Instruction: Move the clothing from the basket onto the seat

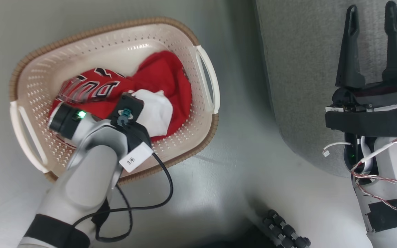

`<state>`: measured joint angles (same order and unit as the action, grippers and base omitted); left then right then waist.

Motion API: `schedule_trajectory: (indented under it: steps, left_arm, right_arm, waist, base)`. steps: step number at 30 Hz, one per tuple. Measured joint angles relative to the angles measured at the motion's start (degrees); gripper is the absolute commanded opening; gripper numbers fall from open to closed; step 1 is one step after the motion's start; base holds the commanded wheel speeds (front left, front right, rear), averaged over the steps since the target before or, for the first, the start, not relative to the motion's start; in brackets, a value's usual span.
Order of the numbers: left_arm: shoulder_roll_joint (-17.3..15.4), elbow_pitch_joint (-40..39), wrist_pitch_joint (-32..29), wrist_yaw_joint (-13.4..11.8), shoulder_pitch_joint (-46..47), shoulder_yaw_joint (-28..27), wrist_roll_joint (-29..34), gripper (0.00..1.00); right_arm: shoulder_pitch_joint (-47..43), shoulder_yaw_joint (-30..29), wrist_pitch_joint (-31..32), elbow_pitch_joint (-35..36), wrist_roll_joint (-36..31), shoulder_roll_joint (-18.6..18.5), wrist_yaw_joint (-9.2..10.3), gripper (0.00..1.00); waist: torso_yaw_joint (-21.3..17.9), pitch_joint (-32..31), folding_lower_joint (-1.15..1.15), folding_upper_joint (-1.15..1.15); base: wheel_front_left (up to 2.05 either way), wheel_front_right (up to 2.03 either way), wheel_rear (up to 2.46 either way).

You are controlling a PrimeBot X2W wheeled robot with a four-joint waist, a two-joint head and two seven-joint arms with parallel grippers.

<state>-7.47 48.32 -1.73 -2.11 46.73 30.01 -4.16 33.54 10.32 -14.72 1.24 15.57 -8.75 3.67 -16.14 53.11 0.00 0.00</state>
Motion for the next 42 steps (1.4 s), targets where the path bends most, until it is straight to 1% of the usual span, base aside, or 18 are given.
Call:
schedule_trajectory:
  steps: [4,10,14,19,24,28,29,36,42]
  left_arm:
    - [1.3,-0.3,2.7,1.2,-0.2,-0.4,-2.0,0.0]
    - [2.1,-2.1,7.3,2.7,-0.3,-1.2,-3.4,0.0]
    - [2.8,-3.4,10.2,3.8,-0.8,-1.2,-4.3,0.0]
    - [3.5,-5.4,14.1,4.6,-1.5,-1.8,-6.4,0.0]
    - [3.5,-7.1,14.7,5.2,-1.5,-2.6,-7.3,0.0]
    - [3.8,-8.9,15.1,5.7,-1.5,-3.0,-7.9,0.0]
    - [3.9,-9.3,15.3,5.8,-1.5,-3.1,-8.4,0.0]
    - [4.0,-11.8,15.6,7.2,-1.2,-3.3,-9.8,0.0]
    - [3.8,-13.2,15.7,7.7,-0.1,-4.1,-10.5,0.0]
  right_arm:
    - [-0.1,-0.4,0.0,-2.5,0.0,0.1,-0.24,1.0]
    - [-1.1,-1.1,0.0,-5.3,0.0,0.0,-0.67,1.0]
    - [-2.7,-1.5,0.0,-7.1,-0.1,-0.1,-1.16,1.0]
    - [-4.0,-2.0,0.0,-8.8,-0.5,-0.4,-1.25,1.0]
    - [-5.6,-2.1,0.0,-10.8,-0.6,-0.6,-2.11,1.0]
    - [-6.5,-1.9,0.0,-12.0,-1.0,-0.6,-2.35,1.0]
    - [-6.5,-1.8,0.0,-12.3,-1.1,-0.6,-2.69,1.0]
    - [-6.5,-0.3,0.0,-14.4,-1.5,-0.2,-3.7,1.0]
    - [-6.6,0.8,0.0,-16.7,-2.0,0.5,-4.47,1.0]
  waist:
    - [0.5,-2.3,0.0,0.0]
    - [1.8,-6.2,0.0,0.0]
    - [3.0,-8.9,0.0,0.0]
    - [5.3,-13.0,0.0,0.0]
    - [7.6,-16.5,0.0,0.0]
    - [9.5,-19.4,0.0,0.0]
    - [9.9,-20.2,-0.01,0.0]
    - [12.8,-25.5,-0.01,-0.01]
    - [14.6,-30.2,0.0,0.0]
  base:
    - [0.0,0.0,0.0]
    - [0.0,0.0,0.0]
    - [0.0,0.0,0.0]
    - [0.0,0.0,0.0]
    - [0.0,0.0,0.0]
    - [0.0,0.0,0.0]
    - [0.0,0.0,0.0]
    - [0.0,0.0,0.0]
    - [0.0,0.0,0.0]
